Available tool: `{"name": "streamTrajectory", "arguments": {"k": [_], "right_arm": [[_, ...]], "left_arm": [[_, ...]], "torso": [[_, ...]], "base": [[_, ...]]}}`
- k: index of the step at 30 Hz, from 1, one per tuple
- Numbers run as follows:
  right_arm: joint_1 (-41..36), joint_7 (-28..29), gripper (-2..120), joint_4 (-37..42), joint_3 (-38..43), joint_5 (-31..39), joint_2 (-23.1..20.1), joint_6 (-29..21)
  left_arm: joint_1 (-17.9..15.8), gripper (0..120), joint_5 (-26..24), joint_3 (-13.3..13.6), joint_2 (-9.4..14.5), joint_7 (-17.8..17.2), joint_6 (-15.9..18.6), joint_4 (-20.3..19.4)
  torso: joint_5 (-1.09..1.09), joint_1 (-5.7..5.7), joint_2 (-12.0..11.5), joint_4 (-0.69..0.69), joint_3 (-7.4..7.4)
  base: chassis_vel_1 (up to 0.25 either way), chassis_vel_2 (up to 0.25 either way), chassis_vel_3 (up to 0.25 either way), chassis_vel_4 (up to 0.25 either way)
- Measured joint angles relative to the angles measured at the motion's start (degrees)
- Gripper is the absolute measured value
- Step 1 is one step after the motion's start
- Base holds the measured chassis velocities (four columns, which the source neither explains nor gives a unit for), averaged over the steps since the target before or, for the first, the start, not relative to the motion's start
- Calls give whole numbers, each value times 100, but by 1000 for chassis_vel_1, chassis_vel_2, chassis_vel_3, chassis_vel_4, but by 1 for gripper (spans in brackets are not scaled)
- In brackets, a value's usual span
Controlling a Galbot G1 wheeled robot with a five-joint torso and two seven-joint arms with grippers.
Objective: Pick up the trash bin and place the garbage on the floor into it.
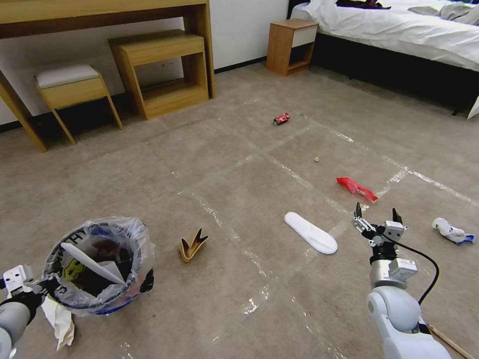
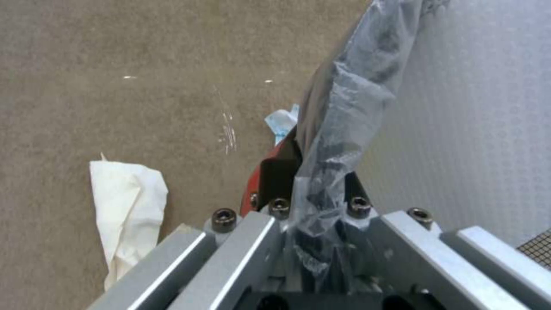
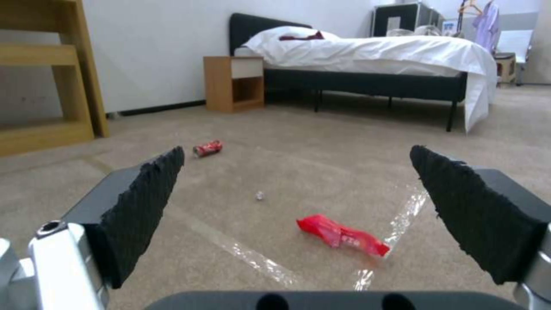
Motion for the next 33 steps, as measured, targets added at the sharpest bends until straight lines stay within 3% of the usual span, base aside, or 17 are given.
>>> {"name": "streamTrajectory", "arguments": {"k": [33], "right_arm": [[220, -65, 100, -197, -93, -8, -65, -37]], "left_arm": [[-65, 1, 3, 6, -12, -6, -19, 78]], "torso": [[0, 0, 0, 0, 0]], "base": [[0, 0, 0, 0]]}}
